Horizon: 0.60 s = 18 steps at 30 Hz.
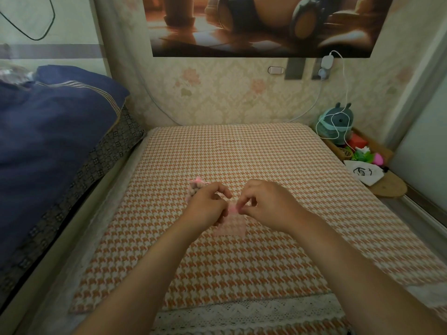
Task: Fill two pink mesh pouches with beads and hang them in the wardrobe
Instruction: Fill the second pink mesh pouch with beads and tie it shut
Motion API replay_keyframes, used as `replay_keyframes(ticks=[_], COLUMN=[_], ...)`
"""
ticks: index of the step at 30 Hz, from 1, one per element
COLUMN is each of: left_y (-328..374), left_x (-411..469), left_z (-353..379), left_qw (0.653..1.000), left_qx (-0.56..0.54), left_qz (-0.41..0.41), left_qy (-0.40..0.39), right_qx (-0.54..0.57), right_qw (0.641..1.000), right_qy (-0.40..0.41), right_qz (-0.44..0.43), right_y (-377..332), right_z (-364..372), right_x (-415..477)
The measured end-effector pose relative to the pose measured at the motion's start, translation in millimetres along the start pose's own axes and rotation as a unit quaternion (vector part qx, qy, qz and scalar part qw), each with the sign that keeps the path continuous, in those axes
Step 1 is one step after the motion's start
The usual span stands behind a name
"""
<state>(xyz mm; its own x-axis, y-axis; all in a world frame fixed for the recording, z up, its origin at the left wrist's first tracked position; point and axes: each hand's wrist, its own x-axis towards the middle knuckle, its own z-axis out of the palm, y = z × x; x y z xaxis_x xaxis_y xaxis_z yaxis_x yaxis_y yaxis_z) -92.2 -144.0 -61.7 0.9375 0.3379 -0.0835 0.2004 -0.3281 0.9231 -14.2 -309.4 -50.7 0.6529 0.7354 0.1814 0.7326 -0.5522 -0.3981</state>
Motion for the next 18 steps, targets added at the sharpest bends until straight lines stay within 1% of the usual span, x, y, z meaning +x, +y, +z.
replay_keyframes(ticks=[4, 10, 13, 16, 18], left_y=[-4.6, -3.8, -3.6, -3.5, -2.0], left_x=[2.3, -0.9, -2.0, -1.0, -1.3], left_z=[-2.3, -5.6, -9.8, -12.5, -12.7], left_qw=[0.996, 0.989, 0.972, 0.96, 0.959], left_qx=[0.075, 0.108, 0.184, 0.235, 0.233], left_qz=[0.051, 0.092, 0.126, 0.129, 0.134], left_qy=[-0.002, -0.046, -0.075, -0.086, -0.087], right_qx=[-0.002, 0.014, -0.002, -0.031, -0.028], right_qw=[1.0, 0.999, 0.999, 0.999, 0.998], right_qy=[-0.017, -0.048, -0.043, -0.038, -0.037], right_qz=[0.001, -0.007, -0.007, -0.022, -0.032], right_y=[3.1, 1.8, 2.9, 2.0, 1.0], right_z=[-1.7, -2.3, -6.3, -8.4, -8.3], right_x=[-0.6, -3.3, -3.3, -3.3, -4.3])
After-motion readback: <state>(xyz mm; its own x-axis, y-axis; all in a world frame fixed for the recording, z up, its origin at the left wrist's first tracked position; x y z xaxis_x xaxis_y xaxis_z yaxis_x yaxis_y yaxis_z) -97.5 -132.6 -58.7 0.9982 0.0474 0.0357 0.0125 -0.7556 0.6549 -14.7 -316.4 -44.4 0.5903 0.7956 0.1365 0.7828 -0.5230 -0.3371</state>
